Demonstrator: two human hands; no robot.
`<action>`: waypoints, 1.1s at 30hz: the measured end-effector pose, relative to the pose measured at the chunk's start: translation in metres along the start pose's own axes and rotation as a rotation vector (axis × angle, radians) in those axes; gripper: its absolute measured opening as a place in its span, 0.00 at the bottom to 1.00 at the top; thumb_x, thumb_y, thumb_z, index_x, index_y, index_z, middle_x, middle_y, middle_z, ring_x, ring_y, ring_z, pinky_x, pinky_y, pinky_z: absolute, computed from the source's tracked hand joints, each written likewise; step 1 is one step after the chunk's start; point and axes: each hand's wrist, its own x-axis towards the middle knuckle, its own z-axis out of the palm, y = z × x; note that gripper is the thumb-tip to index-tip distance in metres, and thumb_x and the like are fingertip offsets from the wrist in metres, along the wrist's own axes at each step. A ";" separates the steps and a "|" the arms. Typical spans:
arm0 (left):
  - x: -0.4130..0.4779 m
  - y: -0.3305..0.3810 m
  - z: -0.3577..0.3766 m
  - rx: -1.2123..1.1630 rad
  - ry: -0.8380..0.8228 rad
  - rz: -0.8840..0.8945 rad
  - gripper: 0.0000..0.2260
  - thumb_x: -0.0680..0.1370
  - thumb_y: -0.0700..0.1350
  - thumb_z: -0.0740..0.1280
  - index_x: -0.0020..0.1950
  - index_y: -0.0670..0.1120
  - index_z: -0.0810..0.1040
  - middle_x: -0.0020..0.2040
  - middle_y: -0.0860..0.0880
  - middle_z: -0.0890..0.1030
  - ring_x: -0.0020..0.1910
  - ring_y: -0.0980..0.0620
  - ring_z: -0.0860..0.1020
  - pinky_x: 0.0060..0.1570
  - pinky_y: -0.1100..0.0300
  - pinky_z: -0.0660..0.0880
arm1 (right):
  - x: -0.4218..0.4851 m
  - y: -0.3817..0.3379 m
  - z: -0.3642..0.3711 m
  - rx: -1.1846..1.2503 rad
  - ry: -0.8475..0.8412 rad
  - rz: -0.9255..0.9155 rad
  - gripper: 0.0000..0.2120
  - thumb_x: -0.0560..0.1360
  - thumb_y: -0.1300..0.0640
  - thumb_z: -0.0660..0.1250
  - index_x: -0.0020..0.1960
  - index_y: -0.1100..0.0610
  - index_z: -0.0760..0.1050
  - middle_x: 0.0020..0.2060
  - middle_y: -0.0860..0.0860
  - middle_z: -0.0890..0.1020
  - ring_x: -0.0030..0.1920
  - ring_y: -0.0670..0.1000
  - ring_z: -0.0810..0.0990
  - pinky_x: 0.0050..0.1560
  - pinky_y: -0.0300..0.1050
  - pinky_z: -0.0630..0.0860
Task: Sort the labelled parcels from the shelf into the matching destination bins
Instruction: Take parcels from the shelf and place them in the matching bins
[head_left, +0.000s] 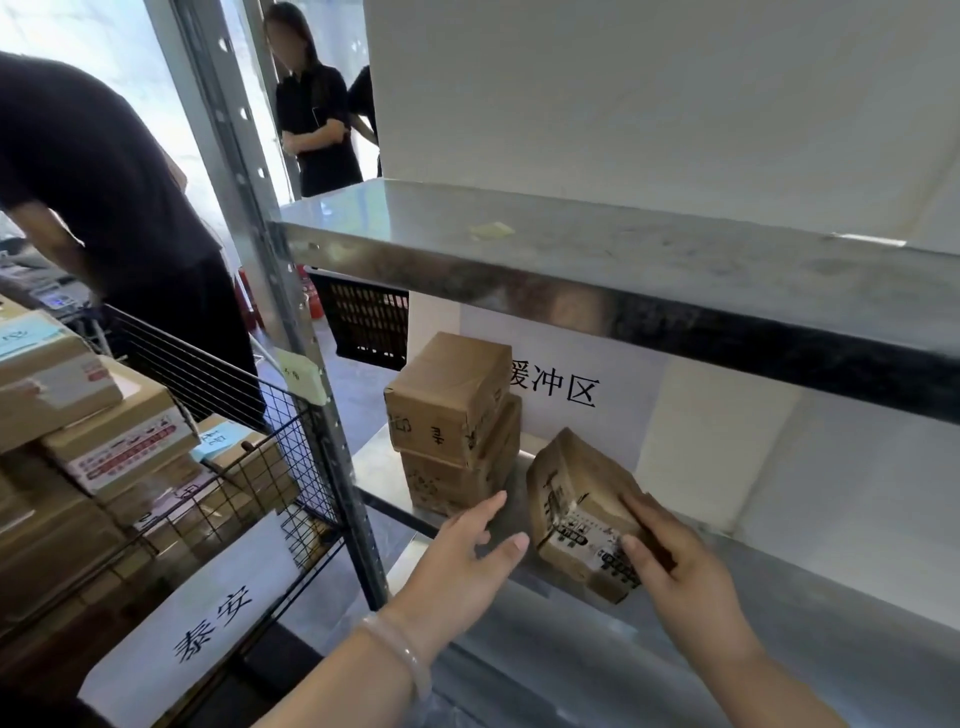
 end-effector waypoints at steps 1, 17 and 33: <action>0.002 0.004 0.003 -0.046 -0.009 -0.011 0.26 0.80 0.59 0.63 0.77 0.61 0.61 0.74 0.56 0.66 0.64 0.62 0.68 0.63 0.62 0.66 | -0.001 -0.004 -0.004 -0.032 -0.017 -0.067 0.24 0.77 0.58 0.69 0.65 0.34 0.70 0.65 0.33 0.71 0.68 0.34 0.66 0.67 0.27 0.59; 0.011 0.017 0.020 -0.860 -0.079 -0.154 0.32 0.67 0.49 0.77 0.69 0.60 0.71 0.65 0.46 0.79 0.61 0.40 0.79 0.53 0.39 0.80 | -0.005 -0.034 -0.020 0.227 0.113 -0.187 0.24 0.77 0.43 0.64 0.72 0.42 0.67 0.72 0.40 0.69 0.72 0.41 0.66 0.71 0.42 0.65; -0.005 0.018 0.012 -0.512 -0.070 -0.012 0.40 0.61 0.69 0.77 0.69 0.72 0.64 0.63 0.60 0.80 0.63 0.55 0.78 0.65 0.48 0.74 | -0.007 -0.069 -0.004 0.036 -0.099 -0.006 0.48 0.60 0.28 0.73 0.71 0.26 0.48 0.63 0.26 0.65 0.63 0.32 0.68 0.61 0.37 0.71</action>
